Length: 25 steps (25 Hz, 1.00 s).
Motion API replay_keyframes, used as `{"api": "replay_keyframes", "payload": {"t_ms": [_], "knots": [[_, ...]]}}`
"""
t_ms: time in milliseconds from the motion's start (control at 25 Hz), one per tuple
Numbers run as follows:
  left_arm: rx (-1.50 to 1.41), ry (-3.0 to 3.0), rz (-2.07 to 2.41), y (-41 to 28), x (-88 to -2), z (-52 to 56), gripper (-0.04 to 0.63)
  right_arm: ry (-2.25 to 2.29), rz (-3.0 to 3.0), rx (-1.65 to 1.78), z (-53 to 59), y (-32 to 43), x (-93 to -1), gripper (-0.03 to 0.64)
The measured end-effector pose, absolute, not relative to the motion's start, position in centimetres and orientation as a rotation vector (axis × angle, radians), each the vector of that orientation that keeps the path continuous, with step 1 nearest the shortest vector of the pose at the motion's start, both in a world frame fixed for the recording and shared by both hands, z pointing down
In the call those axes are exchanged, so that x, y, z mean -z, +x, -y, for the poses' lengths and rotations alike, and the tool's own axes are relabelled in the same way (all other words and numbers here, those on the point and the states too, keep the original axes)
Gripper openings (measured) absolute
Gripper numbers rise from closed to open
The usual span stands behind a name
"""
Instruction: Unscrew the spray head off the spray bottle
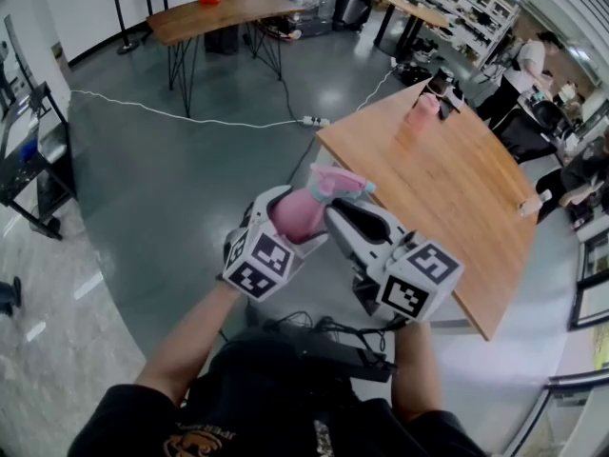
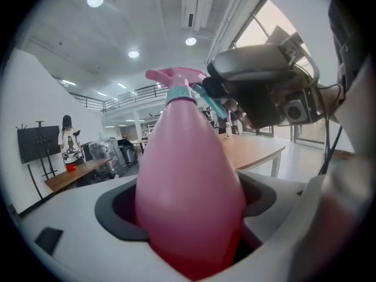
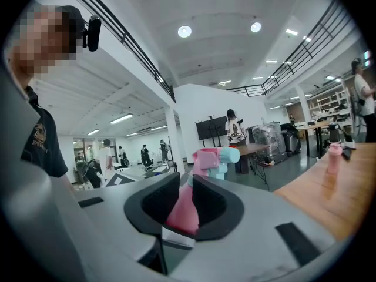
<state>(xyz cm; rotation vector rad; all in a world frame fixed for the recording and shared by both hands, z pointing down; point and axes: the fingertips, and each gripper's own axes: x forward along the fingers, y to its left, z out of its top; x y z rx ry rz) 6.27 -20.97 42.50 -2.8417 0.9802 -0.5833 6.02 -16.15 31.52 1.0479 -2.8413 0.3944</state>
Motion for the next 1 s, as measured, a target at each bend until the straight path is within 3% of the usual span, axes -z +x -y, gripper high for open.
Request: {"api": "replay_keyframes", "payload": {"t_ms": [240, 360, 720, 1000], "knots": [[0.576, -2.804, -1.033, 6.3, -42.2, 21.1, 0.437, 1.166, 2.797, -0.456, 17.6, 6.3, -32.5, 0.066], [0.577, -2.795, -1.049, 6.5, -42.3, 20.9, 0.437, 1.194, 2.805, -0.49, 17.8, 6.4, -32.7, 0.134], [0.58, -2.79, -0.987, 7.3, -42.3, 20.1, 0.437, 1.171, 2.838, -0.5, 17.7, 6.8, -32.6, 0.135], [0.485, -2.973, -0.578, 8.1, -41.4, 17.1, 0.437, 0.904, 2.956, -0.434, 15.8, 6.5, -31.8, 0.133]]}}
